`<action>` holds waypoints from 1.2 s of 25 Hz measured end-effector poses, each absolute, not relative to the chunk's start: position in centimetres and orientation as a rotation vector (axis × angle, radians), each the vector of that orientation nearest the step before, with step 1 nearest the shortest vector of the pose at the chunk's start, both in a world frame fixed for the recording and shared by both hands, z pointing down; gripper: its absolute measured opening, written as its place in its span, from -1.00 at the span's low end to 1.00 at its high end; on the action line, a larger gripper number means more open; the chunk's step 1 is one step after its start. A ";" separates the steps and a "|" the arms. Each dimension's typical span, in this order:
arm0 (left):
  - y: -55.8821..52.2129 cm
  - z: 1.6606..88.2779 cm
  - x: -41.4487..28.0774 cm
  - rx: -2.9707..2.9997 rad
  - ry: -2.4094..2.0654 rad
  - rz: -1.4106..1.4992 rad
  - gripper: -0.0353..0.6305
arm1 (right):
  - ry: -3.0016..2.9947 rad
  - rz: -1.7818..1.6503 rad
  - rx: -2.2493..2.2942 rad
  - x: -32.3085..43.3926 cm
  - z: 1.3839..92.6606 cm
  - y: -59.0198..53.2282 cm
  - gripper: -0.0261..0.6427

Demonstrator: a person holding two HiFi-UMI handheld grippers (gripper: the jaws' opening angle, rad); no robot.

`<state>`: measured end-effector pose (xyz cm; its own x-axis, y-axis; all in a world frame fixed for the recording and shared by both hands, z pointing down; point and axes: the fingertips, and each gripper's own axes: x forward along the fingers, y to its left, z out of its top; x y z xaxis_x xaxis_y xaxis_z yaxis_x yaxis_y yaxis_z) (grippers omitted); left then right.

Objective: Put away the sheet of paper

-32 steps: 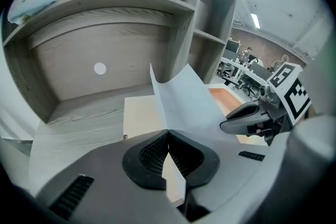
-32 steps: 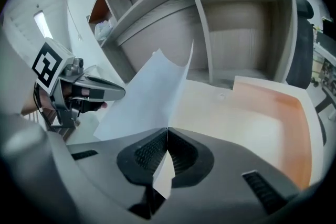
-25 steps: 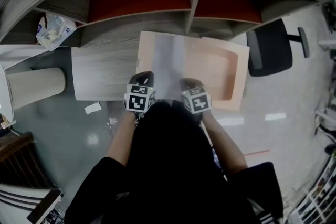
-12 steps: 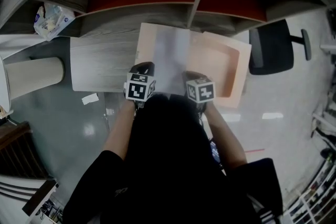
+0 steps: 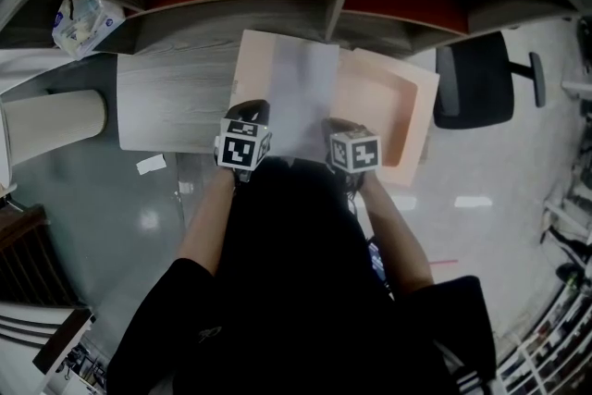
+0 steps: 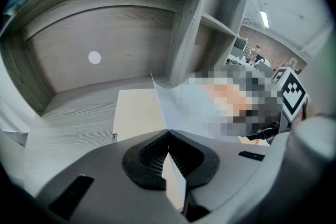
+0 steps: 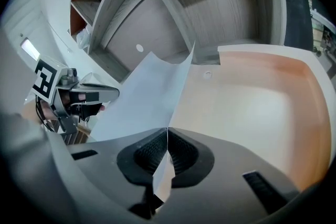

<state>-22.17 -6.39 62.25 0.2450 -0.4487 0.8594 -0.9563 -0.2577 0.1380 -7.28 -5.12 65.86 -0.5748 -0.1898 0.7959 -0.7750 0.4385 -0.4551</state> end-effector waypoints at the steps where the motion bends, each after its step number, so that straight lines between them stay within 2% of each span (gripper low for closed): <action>1: -6.4 62.3 -22.1 1.827 -1.286 0.942 -0.76 | -2.018 1.130 0.806 -7.2 66.0 -5.0 -0.87; 12: -6.0 62.9 -21.0 1.817 -1.284 0.968 -0.76 | -1.975 1.395 0.750 -6.3 67.7 -4.3 -0.87; 30: -6.3 63.0 -20.4 1.818 -1.278 0.971 -0.76 | -1.921 1.491 0.742 -5.9 68.7 -5.0 -0.87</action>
<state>-20.41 -6.32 63.00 0.2318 -0.4301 0.8725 -0.9559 -0.2672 0.1222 -5.87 -4.97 68.67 -0.6701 -0.0720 0.7388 -0.7335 0.2166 -0.6442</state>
